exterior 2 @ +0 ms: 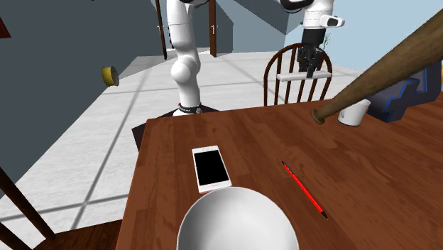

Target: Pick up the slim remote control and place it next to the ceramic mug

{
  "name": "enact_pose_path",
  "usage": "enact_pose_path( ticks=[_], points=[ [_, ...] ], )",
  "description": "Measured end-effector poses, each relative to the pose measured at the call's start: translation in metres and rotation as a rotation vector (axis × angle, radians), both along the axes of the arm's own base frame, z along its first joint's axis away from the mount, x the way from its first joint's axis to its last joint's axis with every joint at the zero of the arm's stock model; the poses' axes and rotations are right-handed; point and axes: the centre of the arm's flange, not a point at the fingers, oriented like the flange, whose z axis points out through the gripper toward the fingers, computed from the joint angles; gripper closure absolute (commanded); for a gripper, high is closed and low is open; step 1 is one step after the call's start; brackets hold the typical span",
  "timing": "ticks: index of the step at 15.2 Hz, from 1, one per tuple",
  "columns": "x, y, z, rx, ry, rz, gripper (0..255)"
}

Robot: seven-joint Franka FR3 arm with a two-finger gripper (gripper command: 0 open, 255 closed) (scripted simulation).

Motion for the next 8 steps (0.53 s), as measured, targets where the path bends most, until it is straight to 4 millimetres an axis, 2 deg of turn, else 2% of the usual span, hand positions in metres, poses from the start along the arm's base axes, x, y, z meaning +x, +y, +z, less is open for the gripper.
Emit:
enact_pose_path(
  ticks=[8],
  points=[
    [0.049,0.093,-0.003,0.000,0.000,-0.001,255]
  ],
)
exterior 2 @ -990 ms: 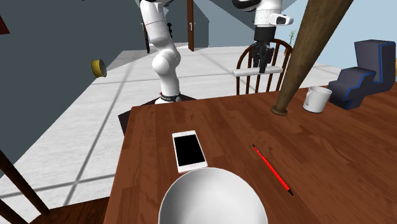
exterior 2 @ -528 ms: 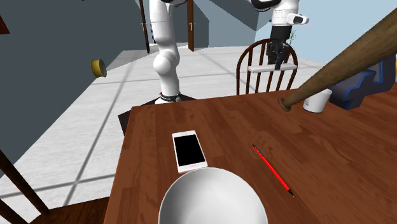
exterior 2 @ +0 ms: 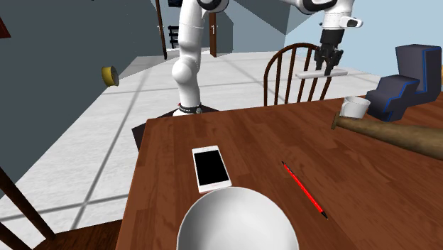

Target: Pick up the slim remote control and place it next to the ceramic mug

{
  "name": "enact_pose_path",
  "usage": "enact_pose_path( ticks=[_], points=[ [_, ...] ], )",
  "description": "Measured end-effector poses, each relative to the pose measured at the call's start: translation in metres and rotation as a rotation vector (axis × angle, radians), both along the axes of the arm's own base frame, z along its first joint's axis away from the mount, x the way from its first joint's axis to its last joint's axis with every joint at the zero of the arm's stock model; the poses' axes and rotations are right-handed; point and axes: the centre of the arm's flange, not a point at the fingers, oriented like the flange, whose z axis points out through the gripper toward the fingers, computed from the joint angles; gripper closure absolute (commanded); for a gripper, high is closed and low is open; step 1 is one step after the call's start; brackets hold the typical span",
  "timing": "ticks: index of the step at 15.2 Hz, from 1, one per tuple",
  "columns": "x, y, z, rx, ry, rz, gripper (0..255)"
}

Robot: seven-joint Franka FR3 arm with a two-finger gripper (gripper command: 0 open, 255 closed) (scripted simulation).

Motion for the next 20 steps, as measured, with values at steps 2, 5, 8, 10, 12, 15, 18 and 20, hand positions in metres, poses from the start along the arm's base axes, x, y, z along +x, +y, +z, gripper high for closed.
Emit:
enact_pose_path(
  ticks=[2,5,8,10,12,15,18,20],
  points=[
    [0.012,0.027,0.002,0.000,0.001,0.000,255],
    [0.028,0.060,0.000,0.000,0.000,0.000,255],
    [0.044,0.097,0.003,0.000,0.000,0.000,255],
    [0.054,0.119,0.003,0.000,0.000,0.000,255],
    [0.056,0.128,-0.005,0.000,0.001,0.000,255],
    [0.058,0.131,-0.019,0.000,0.001,0.000,255],
    [0.057,0.131,-0.035,0.000,0.001,0.000,255],
    [0.057,0.132,-0.046,0.000,0.001,0.000,255]
  ],
)
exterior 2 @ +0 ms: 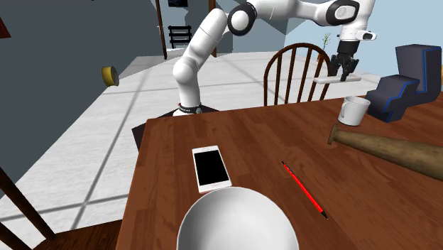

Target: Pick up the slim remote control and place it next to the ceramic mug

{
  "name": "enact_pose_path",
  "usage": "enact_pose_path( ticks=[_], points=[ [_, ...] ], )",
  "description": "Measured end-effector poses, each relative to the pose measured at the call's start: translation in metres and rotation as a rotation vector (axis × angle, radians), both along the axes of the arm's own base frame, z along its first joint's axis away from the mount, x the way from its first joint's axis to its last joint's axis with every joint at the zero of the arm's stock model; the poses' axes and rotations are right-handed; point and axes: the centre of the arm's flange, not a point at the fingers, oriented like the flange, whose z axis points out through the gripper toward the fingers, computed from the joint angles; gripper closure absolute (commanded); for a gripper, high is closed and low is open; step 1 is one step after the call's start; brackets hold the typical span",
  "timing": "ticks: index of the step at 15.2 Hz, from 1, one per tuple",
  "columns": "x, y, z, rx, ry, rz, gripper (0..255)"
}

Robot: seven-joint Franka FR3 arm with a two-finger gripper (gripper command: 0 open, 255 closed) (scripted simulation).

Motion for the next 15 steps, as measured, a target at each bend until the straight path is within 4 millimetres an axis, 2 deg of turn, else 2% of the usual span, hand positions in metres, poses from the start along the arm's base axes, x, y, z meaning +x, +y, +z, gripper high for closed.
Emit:
enact_pose_path(
  ticks=[15],
  points=[
    [0.002,-0.001,-0.079,0.000,0.000,0.000,255]
  ],
)
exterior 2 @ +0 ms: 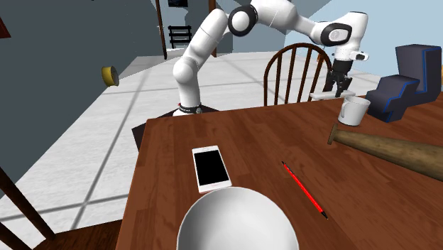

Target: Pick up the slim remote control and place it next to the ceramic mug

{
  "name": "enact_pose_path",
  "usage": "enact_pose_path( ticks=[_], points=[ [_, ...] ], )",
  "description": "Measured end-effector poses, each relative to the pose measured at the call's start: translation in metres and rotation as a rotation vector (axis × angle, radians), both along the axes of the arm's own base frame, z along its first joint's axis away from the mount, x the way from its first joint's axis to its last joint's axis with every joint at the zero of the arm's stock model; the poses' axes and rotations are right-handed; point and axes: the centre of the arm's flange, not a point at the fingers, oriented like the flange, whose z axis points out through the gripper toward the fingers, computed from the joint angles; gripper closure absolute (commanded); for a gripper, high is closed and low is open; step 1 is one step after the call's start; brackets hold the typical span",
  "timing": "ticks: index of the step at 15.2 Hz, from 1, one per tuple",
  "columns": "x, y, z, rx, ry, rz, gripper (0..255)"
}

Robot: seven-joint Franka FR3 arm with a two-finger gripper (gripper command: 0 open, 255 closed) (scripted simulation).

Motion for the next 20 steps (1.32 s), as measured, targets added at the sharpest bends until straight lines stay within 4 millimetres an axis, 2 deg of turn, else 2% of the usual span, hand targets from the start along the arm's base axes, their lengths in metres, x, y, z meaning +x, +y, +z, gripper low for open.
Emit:
enact_pose_path(
  ticks=[6,12,13,19,20],
  points=[
    [-0.001,0.000,-0.031,0.000,0.000,0.000,255],
    [-0.001,0.000,-0.036,0.000,0.000,0.000,255],
    [-0.001,0.000,-0.036,0.000,0.000,0.000,0],
    [-0.001,0.000,-0.035,0.000,-0.001,0.000,0],
    [-0.002,-0.001,-0.030,0.000,0.000,0.000,0]
  ],
)
